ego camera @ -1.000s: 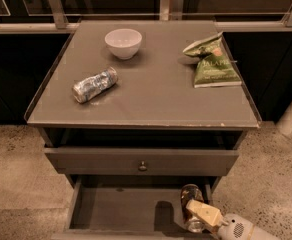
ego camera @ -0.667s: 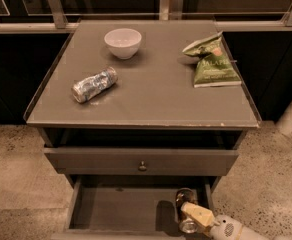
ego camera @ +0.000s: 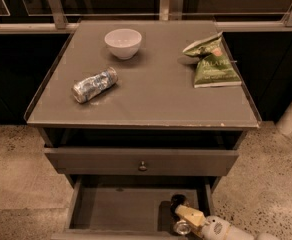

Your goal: Place orange can into middle drawer

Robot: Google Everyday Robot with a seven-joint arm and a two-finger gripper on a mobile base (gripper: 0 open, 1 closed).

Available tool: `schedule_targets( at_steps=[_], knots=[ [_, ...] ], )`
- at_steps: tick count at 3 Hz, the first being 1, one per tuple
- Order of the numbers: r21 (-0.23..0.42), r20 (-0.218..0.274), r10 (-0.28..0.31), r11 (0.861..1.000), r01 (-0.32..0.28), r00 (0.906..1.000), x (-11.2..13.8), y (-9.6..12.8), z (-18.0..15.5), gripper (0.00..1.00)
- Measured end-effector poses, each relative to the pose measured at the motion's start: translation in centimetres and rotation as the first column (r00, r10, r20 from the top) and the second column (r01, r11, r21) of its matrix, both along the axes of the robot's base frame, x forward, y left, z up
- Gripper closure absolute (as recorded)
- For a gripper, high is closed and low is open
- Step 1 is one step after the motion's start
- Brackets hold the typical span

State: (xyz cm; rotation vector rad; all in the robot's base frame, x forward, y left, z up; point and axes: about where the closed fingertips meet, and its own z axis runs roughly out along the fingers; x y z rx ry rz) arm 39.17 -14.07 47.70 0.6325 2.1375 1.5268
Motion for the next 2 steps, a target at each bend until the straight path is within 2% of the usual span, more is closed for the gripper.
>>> schedule_targets(
  at_steps=[1,2],
  knots=[
    [-0.022,-0.029,-0.009,1.0,0.008,0.9995,1.13,0.32,-1.86,1.0],
    [-0.023,-0.03,-0.009,1.0,0.008,0.9995,1.16,0.35,-1.88,0.81]
  ],
)
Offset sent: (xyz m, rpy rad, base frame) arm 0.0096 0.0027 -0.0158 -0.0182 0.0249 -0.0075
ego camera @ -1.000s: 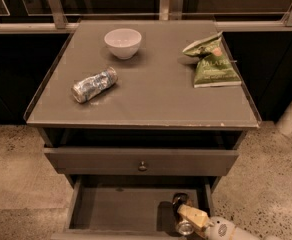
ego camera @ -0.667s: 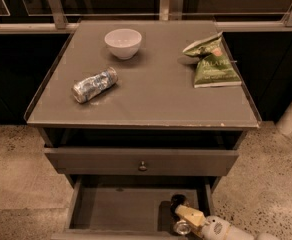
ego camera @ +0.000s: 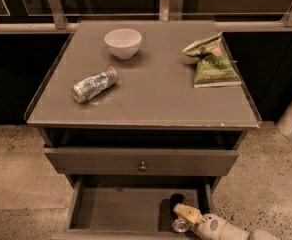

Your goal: Place orange can into middle drawer

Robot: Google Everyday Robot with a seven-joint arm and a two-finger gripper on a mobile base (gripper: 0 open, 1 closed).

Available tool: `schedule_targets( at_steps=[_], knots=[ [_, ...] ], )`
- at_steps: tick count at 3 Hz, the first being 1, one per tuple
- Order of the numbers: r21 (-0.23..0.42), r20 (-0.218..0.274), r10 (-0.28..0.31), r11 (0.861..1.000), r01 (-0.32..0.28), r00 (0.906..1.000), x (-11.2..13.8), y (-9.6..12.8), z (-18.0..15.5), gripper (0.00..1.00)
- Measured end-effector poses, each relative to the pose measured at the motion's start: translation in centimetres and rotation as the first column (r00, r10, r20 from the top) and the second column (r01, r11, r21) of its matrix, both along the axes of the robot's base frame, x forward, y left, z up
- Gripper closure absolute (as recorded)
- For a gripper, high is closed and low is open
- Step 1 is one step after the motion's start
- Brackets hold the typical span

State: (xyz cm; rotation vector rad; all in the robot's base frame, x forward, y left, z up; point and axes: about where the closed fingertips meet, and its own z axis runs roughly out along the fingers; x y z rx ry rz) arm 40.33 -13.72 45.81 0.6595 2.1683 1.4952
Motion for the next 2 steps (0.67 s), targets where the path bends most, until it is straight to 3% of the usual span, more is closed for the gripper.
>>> schedule_targets(
  at_steps=[2],
  knots=[
    [0.0,0.0,0.0,1.0,0.0,1.0,0.0,0.0,0.0,0.35]
  ],
)
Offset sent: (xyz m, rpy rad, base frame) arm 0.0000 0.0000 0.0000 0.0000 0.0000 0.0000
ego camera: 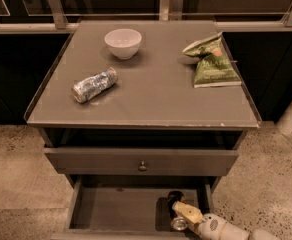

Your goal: Place orange can into middle drawer

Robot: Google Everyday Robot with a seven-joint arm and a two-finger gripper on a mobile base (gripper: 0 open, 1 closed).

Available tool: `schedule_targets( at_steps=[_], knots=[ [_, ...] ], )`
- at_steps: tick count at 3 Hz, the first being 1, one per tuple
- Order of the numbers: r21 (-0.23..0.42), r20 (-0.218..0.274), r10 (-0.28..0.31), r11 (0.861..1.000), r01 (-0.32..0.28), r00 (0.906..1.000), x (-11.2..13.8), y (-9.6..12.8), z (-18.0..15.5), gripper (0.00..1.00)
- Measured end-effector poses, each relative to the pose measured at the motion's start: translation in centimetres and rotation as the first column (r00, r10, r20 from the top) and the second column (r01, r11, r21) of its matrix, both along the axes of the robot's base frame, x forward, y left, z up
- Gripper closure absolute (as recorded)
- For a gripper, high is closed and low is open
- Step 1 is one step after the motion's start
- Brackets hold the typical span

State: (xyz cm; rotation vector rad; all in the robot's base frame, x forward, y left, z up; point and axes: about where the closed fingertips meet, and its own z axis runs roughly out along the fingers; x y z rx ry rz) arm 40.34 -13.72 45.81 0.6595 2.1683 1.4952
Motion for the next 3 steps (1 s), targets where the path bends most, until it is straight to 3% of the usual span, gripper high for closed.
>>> schedule_targets(
  at_steps=[1,2,3],
  knots=[
    [0.0,0.0,0.0,1.0,0.0,1.0,0.0,0.01,0.0,0.11],
    [0.0,0.0,0.0,1.0,0.0,1.0,0.0,0.01,0.0,0.0],
    [0.0,0.0,0.0,1.0,0.0,1.0,0.0,0.01,0.0,0.0]
  ],
)
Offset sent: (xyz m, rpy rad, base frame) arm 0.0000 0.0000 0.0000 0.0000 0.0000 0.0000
